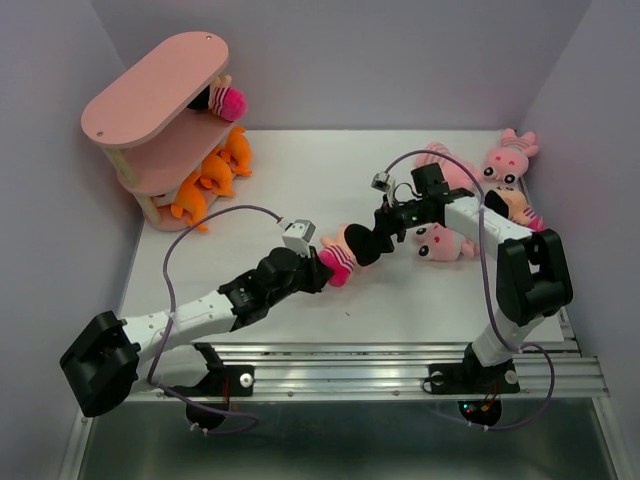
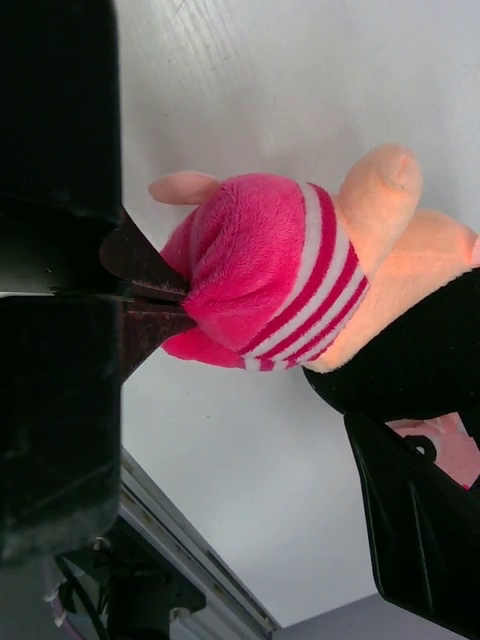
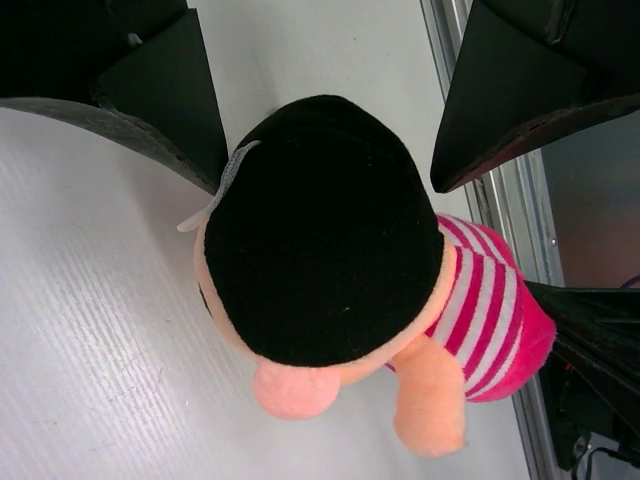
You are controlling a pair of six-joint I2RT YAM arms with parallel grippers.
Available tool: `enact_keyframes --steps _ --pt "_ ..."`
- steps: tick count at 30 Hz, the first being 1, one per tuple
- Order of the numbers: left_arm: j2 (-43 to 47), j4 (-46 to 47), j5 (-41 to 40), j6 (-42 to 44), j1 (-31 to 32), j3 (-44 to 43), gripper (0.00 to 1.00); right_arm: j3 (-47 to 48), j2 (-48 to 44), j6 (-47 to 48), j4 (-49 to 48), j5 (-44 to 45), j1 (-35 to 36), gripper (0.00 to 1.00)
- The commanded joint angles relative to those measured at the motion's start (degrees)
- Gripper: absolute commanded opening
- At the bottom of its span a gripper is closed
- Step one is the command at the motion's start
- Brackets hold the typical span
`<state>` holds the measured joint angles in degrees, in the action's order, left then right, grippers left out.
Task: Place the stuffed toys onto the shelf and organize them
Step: Pass the stuffed toy from the left arm to the right
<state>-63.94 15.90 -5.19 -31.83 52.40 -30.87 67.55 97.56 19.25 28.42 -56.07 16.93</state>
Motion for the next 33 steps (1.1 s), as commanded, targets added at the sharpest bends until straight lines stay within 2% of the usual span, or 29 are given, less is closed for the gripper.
enact_keyframes --steps 1,4,5,7,8,10,11,12,13,14,15,17,19,23,26,33 --pt "2.5 9.66 2.54 -5.69 0.07 2.04 0.0 -1.63 -3.6 2.02 -3.37 -5.88 0.39 0.83" --pt "2.33 11.17 3.87 -6.49 -0.02 2.31 0.0 -2.25 -4.04 2.11 -3.99 -7.55 0.39 0.71" --pt "2.24 11.34 4.13 -6.22 -0.02 2.22 0.0 -2.07 -3.96 1.76 -4.08 -7.91 0.39 0.55" --pt "1.63 11.26 4.75 -4.21 -0.02 1.78 0.0 -1.46 -3.69 0.97 -3.9 -9.05 0.39 0.39" --pt "1.37 11.08 4.93 -2.11 -0.02 1.26 0.0 -1.37 -3.6 0.27 -3.9 -9.14 0.39 0.28" --pt "1.28 9.95 4.93 1.67 -0.02 0.12 0.0 -1.19 -3.78 -0.35 -3.82 -8.79 0.39 0.2" --pt "1.36 7.33 6.84 4.56 -0.02 -0.85 0.05 -1.02 -3.78 -1.04 -3.73 -8.44 0.39 0.17" --pt "1.63 5.3 6.51 7.63 -0.02 -3.29 0.22 -0.75 -3.95 -1.23 -3.38 -6.61 0.39 0.13" --pt "2.5 1.28 4.68 13.15 -0.02 -4.53 0.31 -0.49 -3.87 -2.18 -2.85 -5.2 0.39 0.09" --pt "3.03 -0.42 3.1 16.07 -0.02 -5.68 0.39 0.38 -3.69 -2.11 -2.24 -4.14 0.39 0.08" --pt "4.6 -1.82 1.69 21.93 -0.02 -7.34 0.53 1.09 -3.17 -1.67 0.29 -1.96 0.39 0.06" --pt "6.45 -5.25 0.8 27.94 -0.02 -8.58 0.67 3.36 -2.55 -0.18 2.85 -0.36 0.39 0.04" --pt "9.35 -6.67 -0.08 33.91 0.07 -9.55 0.74 4.95 -2.02 1.05 6.98 0.88 0.39 0.04" --pt "13.92 -8.78 1.14 48.75 0.07 -9.12 0.77 9.26 -0.97 4.56 13.49 2.11 0.39 0.04" --pt "18.32 -8.52 4.38 55.97 0.16 -5.8 0.79 11.29 -0.35 6.32 16.66 2.99 0.39 0.04" --pt "25.44 -7.29 7.65 61.89 0.33 -0.68 0.81 14.36 1.32 9.49 21.4 5.01 0.39 0.03"
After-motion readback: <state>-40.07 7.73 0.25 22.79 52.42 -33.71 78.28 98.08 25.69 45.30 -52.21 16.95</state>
